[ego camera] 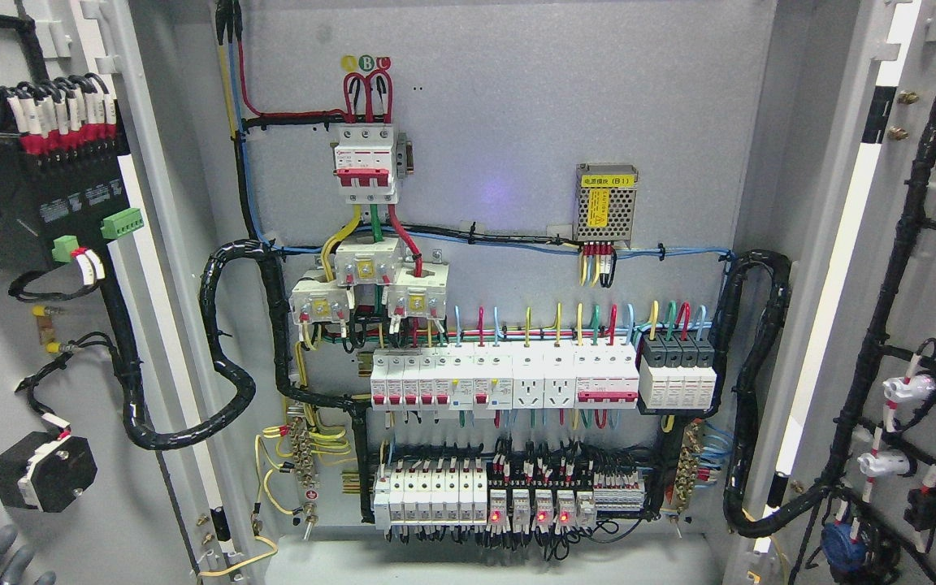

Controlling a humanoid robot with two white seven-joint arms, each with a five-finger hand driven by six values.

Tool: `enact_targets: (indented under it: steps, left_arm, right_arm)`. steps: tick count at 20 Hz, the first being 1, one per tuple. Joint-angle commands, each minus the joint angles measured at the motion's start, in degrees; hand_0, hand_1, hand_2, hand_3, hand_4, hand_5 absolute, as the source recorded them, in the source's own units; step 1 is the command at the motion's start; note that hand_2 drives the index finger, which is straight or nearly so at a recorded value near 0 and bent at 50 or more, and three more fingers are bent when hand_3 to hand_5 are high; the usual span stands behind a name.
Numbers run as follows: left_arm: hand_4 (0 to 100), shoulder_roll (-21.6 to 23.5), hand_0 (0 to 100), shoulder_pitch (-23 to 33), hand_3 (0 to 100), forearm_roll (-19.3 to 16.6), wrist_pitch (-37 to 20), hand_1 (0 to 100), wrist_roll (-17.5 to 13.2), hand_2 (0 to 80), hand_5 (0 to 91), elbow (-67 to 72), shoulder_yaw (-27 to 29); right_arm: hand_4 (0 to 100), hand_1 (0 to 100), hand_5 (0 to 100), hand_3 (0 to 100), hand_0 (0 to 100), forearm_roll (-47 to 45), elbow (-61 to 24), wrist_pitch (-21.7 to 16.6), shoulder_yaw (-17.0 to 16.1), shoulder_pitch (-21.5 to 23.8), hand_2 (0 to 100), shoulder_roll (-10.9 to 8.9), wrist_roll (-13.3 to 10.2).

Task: Open door with both hands

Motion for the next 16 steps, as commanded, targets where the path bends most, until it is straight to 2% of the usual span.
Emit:
enact_targets:
  steps: [1,9,16]
  left_arm:
    - [0,3.4,0,-0.8,0,3.7,1.1,0,-0.1,0.0,0.0,5.4,6.9]
    - [0,4.9,0,-1.6,0,7.7,2.5,0,-0.1,0.0,0.0,8.2,9.3]
    - [0,6.3,0,-3.2,0,8.4,2.5,0,-0.1,0.0,0.0,12.2,9.0]
  right_arm:
    - [0,0,0,0,19,-0.5,0.5,0.0,-3.4,0.5,0,-0.01,0.0]
    - [0,0,0,0,19,-0.7,0.5,-0.1,-4.3,2.0,0,-0.01,0.0]
    - [0,0,0,0,19,-4.2,0.4,-0.1,-4.4,3.0,0,-0.01,0.2]
